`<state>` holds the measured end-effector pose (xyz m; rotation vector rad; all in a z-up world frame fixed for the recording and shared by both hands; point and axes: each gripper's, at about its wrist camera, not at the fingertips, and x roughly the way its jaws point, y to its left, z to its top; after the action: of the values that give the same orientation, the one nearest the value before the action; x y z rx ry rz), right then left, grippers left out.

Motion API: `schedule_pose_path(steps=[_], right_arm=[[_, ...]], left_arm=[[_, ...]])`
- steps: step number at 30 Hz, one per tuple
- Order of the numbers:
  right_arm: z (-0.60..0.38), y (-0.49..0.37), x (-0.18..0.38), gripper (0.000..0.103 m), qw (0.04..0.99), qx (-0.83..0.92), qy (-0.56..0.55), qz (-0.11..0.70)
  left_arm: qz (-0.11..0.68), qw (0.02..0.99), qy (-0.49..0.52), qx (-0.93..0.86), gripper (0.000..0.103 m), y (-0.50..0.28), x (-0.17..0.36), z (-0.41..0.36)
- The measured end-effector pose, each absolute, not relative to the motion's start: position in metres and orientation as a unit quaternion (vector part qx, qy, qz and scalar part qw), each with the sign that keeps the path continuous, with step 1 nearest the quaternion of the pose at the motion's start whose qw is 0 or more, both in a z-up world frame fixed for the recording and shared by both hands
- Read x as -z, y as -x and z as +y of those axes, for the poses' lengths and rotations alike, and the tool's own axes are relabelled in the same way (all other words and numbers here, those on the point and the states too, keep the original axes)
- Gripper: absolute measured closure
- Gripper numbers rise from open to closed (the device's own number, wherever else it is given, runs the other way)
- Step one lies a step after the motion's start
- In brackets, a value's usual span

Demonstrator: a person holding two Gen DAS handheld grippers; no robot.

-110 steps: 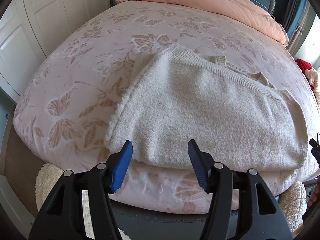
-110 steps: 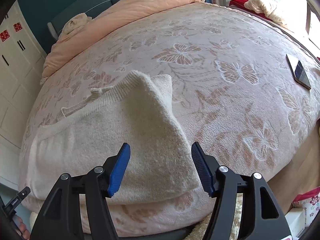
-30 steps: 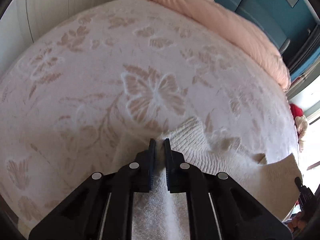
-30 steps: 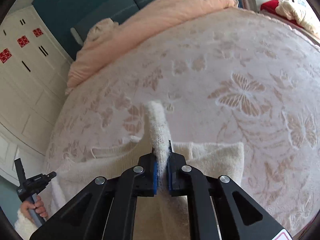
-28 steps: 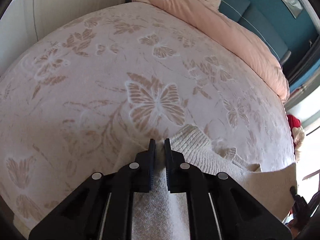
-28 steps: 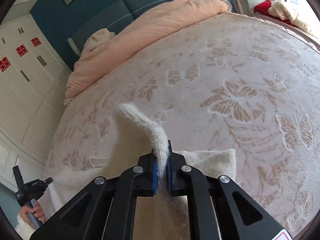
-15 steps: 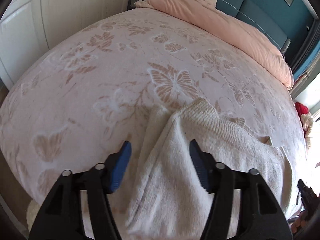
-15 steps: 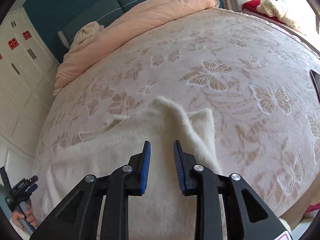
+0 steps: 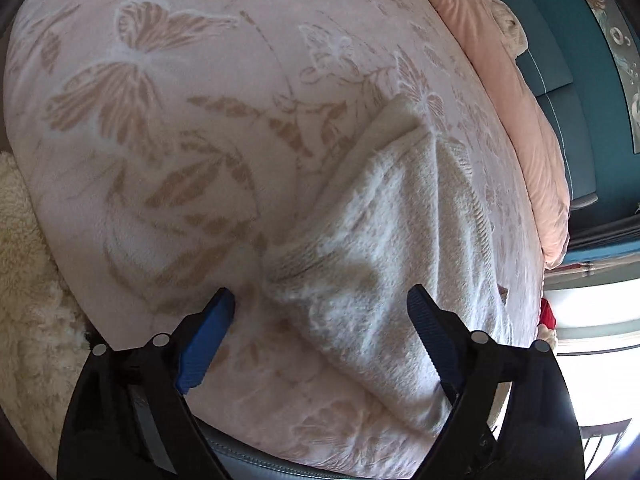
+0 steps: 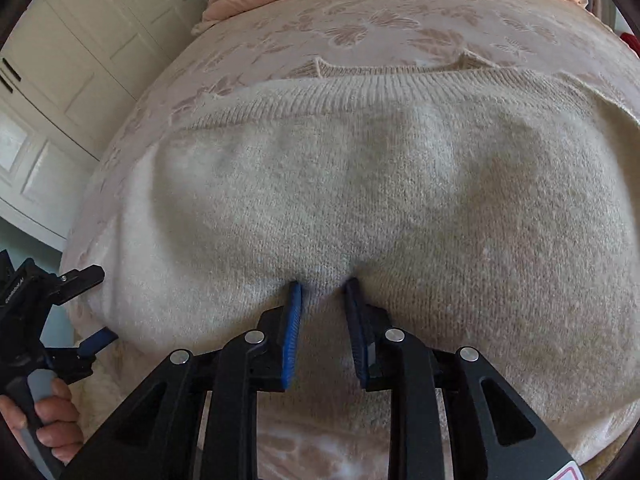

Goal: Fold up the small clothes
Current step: 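Fold the sweater over again with both tools and release onto the bed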

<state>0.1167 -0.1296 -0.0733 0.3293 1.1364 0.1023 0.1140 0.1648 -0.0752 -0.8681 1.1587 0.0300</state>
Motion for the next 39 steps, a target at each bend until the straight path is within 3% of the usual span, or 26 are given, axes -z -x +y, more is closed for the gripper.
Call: schedule_pose_path(steps=[4, 6, 8, 10, 13, 16, 24, 28, 30, 32, 34, 35, 37, 39], right_arm=[[-0.138, -0.110, 0.045, 0.080, 0.836, -0.046, -0.197, 0.510], [-0.133, -0.117, 0.057, 0.081, 0.826, -0.040, -0.178, 0.534], [-0.127, -0.120, 0.068, 0.084, 0.820, -0.032, -0.155, 0.550], [-0.127, -0.116, 0.050, 0.083, 0.832, -0.033, -0.169, 0.528], [-0.120, -0.117, 0.039, 0.083, 0.850, -0.035, -0.150, 0.504], [-0.124, -0.127, 0.076, 0.088, 0.835, -0.030, -0.130, 0.534], [-0.204, -0.072, 0.032, 0.085, 0.835, -0.038, -0.283, 0.470], [-0.275, -0.010, 0.027, 0.078, 0.836, 0.029, -0.326, 0.440], [-0.305, 0.017, 0.031, 0.077, 0.830, 0.065, -0.343, 0.436], [-0.327, 0.040, 0.033, 0.075, 0.821, 0.087, -0.364, 0.431], [-0.340, 0.056, 0.031, 0.060, 0.819, 0.097, -0.378, 0.421], [-0.343, 0.061, 0.028, 0.046, 0.820, 0.097, -0.382, 0.414], [-0.342, 0.064, 0.024, 0.037, 0.824, 0.091, -0.391, 0.400], [-0.337, 0.052, 0.023, 0.032, 0.820, 0.066, -0.407, 0.397]], left_arm=[[0.526, 0.747, 0.407, 0.006, 0.021, -0.129, 0.078, 0.159], [0.530, 0.749, 0.398, -0.004, 0.044, -0.133, 0.082, 0.158], [0.531, 0.744, 0.406, -0.002, 0.077, -0.132, 0.084, 0.163], [0.518, 0.745, 0.420, 0.016, 0.085, -0.129, 0.073, 0.169], [0.496, 0.780, 0.379, 0.049, 0.089, -0.121, 0.041, 0.163], [0.471, 0.806, 0.345, 0.092, 0.090, -0.119, 0.002, 0.139], [0.391, 0.867, 0.145, 0.274, 0.091, -0.108, -0.110, -0.026], [0.426, 0.835, 0.076, 0.341, 0.087, -0.091, -0.090, -0.122], [0.442, 0.833, 0.026, 0.332, 0.077, -0.076, -0.061, -0.154], [0.443, 0.842, -0.014, 0.308, 0.056, -0.055, -0.042, -0.163], [0.432, 0.849, -0.029, 0.303, 0.033, -0.030, -0.032, -0.145], [0.426, 0.854, -0.038, 0.296, 0.026, -0.023, -0.028, -0.134], [0.426, 0.861, -0.052, 0.273, 0.018, -0.017, -0.019, -0.110], [0.434, 0.863, -0.074, 0.247, 0.017, -0.018, -0.005, -0.088]])
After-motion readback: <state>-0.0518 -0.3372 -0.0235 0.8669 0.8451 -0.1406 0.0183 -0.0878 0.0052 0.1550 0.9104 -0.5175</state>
